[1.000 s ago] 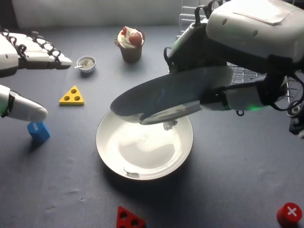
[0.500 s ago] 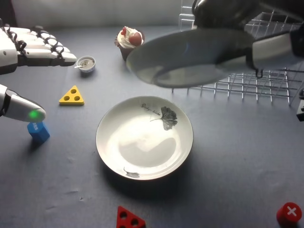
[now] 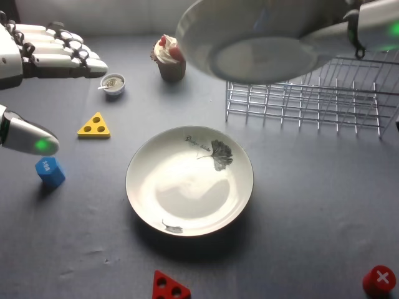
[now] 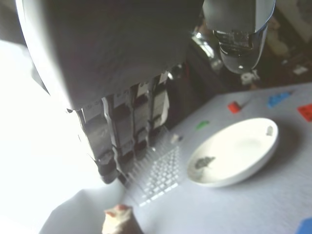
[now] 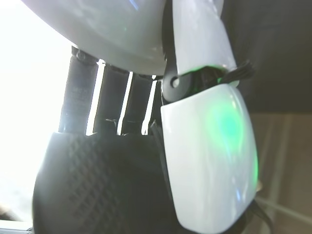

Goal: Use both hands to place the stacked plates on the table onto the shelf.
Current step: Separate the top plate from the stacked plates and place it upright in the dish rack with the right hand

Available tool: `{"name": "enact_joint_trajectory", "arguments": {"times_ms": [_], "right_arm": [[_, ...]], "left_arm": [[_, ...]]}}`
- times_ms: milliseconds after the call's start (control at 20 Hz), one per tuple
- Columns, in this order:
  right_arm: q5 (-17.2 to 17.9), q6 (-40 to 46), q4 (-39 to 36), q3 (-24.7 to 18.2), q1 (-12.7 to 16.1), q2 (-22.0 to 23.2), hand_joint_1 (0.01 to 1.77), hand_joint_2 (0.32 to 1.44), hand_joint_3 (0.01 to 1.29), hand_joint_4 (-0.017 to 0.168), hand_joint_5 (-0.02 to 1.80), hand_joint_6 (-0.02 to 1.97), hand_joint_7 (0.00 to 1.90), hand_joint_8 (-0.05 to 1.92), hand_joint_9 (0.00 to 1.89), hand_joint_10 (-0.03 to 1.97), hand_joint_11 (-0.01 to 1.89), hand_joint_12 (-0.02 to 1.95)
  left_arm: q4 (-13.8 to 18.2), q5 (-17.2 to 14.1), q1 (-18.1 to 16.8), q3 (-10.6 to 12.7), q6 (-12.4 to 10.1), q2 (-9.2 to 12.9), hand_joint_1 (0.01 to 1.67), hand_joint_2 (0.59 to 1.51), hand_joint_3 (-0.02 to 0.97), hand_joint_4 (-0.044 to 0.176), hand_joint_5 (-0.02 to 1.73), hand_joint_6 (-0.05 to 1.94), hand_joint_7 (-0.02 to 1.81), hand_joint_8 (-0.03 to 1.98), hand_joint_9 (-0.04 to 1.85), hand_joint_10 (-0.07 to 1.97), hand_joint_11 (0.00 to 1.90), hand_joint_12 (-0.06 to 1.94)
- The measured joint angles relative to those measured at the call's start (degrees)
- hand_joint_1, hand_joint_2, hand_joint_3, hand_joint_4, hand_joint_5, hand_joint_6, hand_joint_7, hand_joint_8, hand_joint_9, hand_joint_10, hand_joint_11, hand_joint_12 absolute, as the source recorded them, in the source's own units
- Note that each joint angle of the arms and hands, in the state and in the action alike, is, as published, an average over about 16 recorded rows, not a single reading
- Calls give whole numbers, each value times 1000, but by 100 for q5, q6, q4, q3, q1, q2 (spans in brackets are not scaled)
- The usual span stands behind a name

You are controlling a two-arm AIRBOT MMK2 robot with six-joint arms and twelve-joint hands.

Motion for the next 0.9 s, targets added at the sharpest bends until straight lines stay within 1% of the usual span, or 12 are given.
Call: {"name": "enact_joint_trajectory", "arguments": {"times_ms": [250,550,750,900], "right_arm": [[43,382,-44,218,5,15,1495,957,12,-5,928,859,1099,586,1160,648,1008,1304],[22,898,-288,493,-6,17,1496,959,13,-5,939,831,1120,543,1168,628,1010,1304],[-55,1275,-436,711,-14,17,1496,959,13,-5,942,823,1127,530,1170,623,1007,1307],[-152,1587,-533,871,-14,22,1496,958,13,-5,943,821,1140,512,1173,612,1005,1312]], "left_arm": [[83,-547,3,86,0,-72,25,1017,12,1,146,6,194,1,184,12,158,8],[411,-1166,30,124,0,-148,25,1018,12,1,149,6,196,2,183,11,153,8],[662,-1446,66,130,0,-191,25,1018,12,1,148,6,193,2,183,11,151,8],[845,-1560,92,126,0,-229,25,1018,12,1,147,6,192,2,184,11,152,8]]}}
